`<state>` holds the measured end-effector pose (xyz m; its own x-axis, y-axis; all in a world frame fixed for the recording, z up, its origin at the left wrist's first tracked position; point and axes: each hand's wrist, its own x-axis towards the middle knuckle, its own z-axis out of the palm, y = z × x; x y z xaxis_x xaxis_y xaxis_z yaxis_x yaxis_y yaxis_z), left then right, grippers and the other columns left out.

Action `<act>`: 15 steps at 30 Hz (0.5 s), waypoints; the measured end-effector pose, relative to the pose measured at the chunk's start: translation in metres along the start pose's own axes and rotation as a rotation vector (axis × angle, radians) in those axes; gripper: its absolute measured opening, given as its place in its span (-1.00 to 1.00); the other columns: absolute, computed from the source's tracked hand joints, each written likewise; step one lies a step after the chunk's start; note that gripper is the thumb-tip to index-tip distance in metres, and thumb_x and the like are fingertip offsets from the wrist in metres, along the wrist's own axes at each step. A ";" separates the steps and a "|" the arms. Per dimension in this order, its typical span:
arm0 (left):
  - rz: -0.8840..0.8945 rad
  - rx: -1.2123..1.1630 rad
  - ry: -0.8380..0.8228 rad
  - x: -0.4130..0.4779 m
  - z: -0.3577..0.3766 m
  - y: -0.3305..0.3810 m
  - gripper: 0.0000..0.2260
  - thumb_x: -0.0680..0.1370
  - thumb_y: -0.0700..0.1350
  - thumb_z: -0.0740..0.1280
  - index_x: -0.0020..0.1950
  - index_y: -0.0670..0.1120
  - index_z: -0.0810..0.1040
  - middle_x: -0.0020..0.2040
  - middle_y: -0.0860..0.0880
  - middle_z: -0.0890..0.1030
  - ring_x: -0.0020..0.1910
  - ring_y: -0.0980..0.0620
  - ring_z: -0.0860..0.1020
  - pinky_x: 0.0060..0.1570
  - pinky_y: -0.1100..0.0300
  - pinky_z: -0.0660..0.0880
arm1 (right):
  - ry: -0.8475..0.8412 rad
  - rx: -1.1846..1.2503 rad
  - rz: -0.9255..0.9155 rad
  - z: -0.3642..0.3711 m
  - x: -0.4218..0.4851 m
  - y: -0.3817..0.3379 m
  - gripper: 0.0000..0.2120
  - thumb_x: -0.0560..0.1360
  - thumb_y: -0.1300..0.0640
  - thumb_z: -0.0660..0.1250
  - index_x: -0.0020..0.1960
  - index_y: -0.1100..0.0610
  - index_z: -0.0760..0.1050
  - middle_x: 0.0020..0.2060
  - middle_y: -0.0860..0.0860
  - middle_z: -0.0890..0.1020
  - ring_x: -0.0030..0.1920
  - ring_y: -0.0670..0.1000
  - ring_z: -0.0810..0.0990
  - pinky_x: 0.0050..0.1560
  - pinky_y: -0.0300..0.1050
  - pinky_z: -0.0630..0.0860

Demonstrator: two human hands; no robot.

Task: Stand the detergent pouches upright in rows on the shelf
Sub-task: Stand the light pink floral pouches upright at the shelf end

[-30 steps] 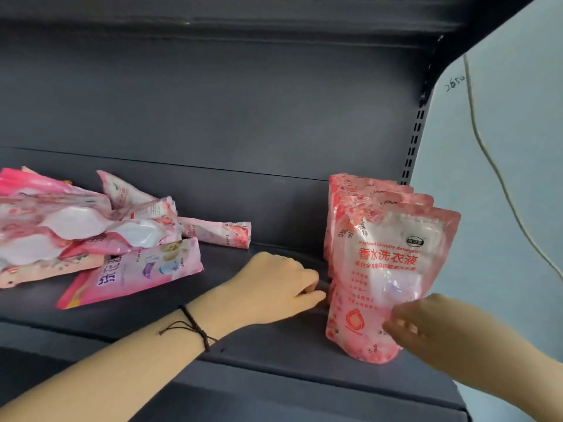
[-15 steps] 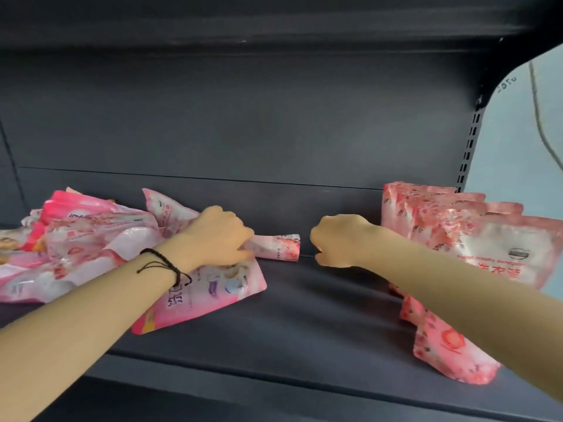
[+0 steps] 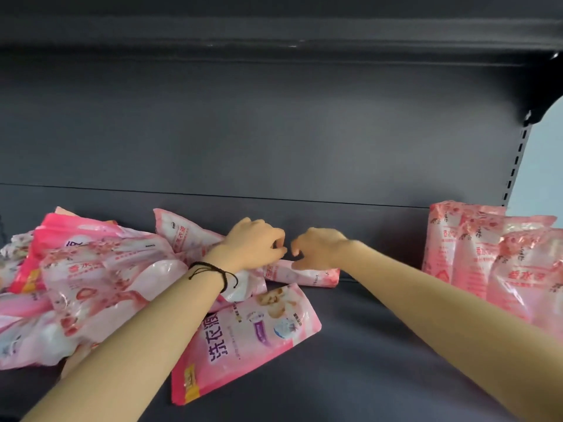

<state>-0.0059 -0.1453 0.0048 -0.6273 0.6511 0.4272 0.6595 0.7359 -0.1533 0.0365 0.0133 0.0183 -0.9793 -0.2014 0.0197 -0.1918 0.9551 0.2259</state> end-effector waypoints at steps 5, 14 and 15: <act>-0.122 -0.183 -0.009 0.005 0.016 -0.006 -0.88 0.54 0.02 0.20 -0.08 0.08 0.53 -0.19 0.13 0.57 -0.14 0.02 0.51 -0.09 0.15 0.30 | 0.085 0.279 -0.025 0.038 0.034 -0.010 -0.78 0.54 -0.08 0.20 -0.18 0.01 0.46 -0.28 -0.05 0.52 -0.20 0.06 0.51 -0.33 -0.15 0.34; -0.260 -0.632 0.253 0.018 0.018 -0.014 -0.88 0.53 0.04 0.31 0.03 0.07 0.56 0.00 0.13 0.61 0.00 0.14 0.56 0.02 0.16 0.48 | 0.397 0.618 0.083 0.050 0.029 0.030 -0.78 0.56 0.07 0.29 -0.11 0.21 0.59 -0.22 0.12 0.62 -0.23 0.05 0.48 -0.14 -0.03 0.46; -0.287 -0.722 0.323 0.022 0.016 -0.013 -0.84 0.53 0.03 0.33 0.08 0.05 0.55 0.04 0.11 0.60 0.04 0.14 0.54 0.04 0.22 0.45 | 0.452 0.690 0.085 0.049 0.025 0.038 -0.76 0.55 0.11 0.31 -0.15 0.29 0.57 -0.24 0.20 0.62 -0.27 0.03 0.44 -0.15 -0.02 0.45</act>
<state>-0.0353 -0.1377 0.0021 -0.7344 0.2909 0.6132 0.6641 0.4941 0.5611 0.0014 0.0550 -0.0203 -0.9002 -0.0503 0.4326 -0.2592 0.8601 -0.4394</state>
